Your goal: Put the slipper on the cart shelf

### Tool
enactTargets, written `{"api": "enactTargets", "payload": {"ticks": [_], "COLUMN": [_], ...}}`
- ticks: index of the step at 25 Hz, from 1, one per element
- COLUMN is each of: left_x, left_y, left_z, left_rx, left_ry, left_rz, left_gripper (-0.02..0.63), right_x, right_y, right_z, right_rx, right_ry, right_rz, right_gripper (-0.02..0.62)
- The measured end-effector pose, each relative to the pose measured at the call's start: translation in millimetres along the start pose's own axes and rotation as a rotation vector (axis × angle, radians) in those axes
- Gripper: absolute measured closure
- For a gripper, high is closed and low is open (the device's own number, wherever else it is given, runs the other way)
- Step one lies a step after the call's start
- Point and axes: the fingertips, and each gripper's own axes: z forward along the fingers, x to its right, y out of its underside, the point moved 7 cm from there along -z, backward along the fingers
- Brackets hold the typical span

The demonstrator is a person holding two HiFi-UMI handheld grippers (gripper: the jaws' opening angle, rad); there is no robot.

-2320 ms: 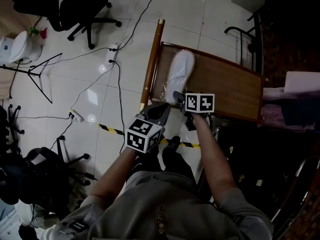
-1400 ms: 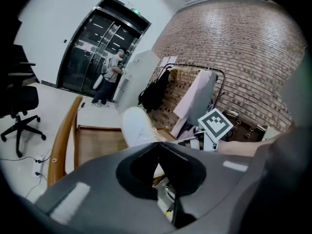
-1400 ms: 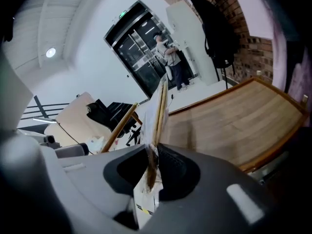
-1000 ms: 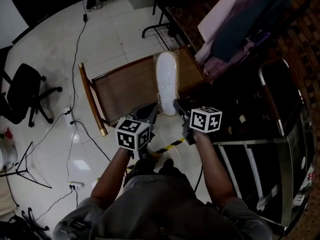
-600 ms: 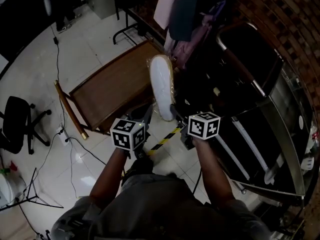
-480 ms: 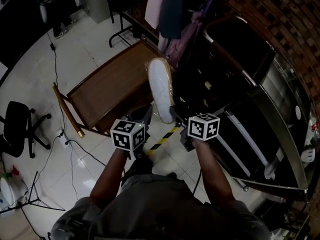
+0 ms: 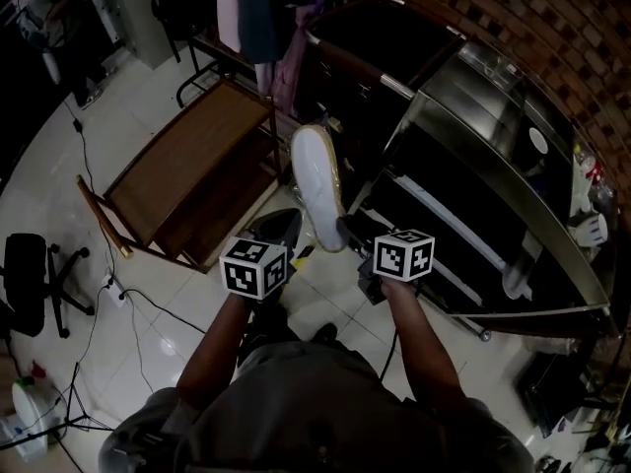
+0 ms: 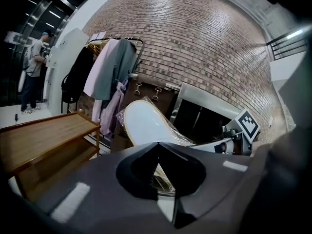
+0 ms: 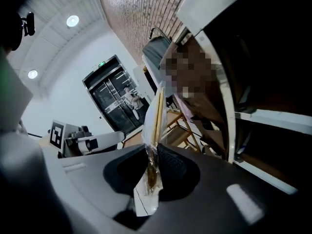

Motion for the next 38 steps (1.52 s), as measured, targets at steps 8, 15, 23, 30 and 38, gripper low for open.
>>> {"api": "enactTargets", "payload": {"ticks": [8,15,23,30,38], "left_x": [104.2,187.5,236.1,246.6,248.5], "left_y": [23.0,36.2,34.4,20.5,22.0], "left_z": [47.7,87.0,140.4,203.7,251.1], "left_rx": [-0.074,-0.14,-0.209,-0.258,-0.329], "left_ry": [0.192,0.357,0.52,0.627,0.723], "left_rz": [0.094,0.171,0.247,0.288,0.294], "left_gripper": [0.598,0.598,0.598,0.598,0.598], "right_x": [37.0,71.7,108.5,149.6,196.2], "right_y": [41.6,69.8,63.9,45.7,29.1], "right_z": [-124.4,-219.7,-277.4,-291.9,-294.0], "right_rx": [0.128,0.244,0.37,0.431,0.488], "right_ry": [0.165,0.339,0.492,0.634,0.771], "right_rz": [0.09,0.174,0.247,0.314,0.391], "right_gripper": [0.548,0.548,0.548,0.548,0.548]}}
